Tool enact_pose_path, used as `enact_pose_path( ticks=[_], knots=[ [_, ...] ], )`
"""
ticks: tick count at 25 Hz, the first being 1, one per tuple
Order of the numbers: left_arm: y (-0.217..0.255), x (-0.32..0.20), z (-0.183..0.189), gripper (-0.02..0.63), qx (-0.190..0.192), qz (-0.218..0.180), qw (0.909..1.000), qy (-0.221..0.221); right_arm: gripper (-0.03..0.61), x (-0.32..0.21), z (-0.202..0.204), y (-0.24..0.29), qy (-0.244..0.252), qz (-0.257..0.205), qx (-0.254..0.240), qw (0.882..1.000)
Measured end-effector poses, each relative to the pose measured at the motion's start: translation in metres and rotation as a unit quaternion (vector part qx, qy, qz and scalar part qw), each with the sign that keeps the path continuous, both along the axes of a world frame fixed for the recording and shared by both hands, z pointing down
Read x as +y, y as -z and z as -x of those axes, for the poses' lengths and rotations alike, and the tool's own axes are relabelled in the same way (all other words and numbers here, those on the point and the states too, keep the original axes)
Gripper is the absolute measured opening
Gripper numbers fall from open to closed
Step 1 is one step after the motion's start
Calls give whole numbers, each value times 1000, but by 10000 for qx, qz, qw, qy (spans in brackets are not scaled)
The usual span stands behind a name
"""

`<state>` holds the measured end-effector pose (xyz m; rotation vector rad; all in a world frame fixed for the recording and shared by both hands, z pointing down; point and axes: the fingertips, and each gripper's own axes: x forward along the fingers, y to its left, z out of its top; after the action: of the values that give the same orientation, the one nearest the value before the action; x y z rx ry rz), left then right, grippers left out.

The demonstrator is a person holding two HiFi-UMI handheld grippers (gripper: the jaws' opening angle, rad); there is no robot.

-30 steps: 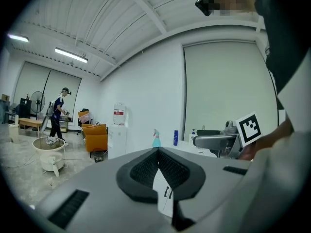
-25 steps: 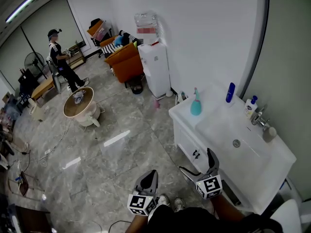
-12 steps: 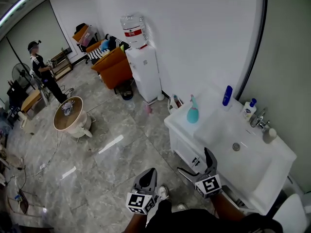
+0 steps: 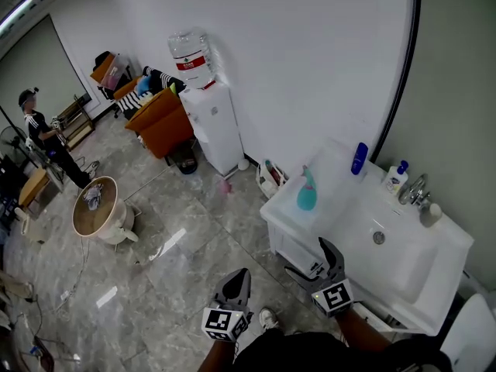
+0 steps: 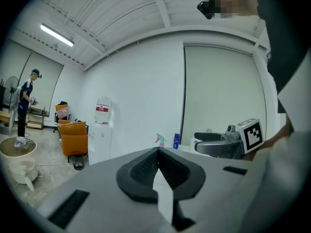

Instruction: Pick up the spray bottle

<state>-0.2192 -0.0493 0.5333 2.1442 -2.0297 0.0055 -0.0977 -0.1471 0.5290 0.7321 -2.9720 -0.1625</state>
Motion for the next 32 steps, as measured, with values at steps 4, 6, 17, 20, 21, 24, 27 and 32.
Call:
enact_pose_path(
  ticks=[4,6,17,20,21,24,27,32],
  knots=[
    [-3,-17,16,-4,93,24,9997,-214,492,-21,9,-2,-437,96,55,9990],
    [-3,-25,23,-4,119,41,9994,-331,492,-30,15,-2,-603,111,83,9981],
    [-17,-69,50,-5,294,170,9970,-696,492,-76,30,-12,-1092,442,-45,9930],
    [-21,-88,57,-5,245,170,9968,-741,492,-94,32,-13,-1161,415,-55,9924],
    [-22,-96,58,-5,246,192,9965,-773,492,-101,32,-14,-1194,440,-84,9918],
    [-21,-118,56,-5,247,231,9957,-863,492,-123,30,-21,-1323,634,-201,9890],
    [-22,-143,55,-4,248,214,9951,-933,492,-146,31,-28,-1330,582,-145,9893],
    [-20,-179,57,-4,127,195,9951,-962,492,-181,30,-47,-1391,725,-49,9876]
  ],
)
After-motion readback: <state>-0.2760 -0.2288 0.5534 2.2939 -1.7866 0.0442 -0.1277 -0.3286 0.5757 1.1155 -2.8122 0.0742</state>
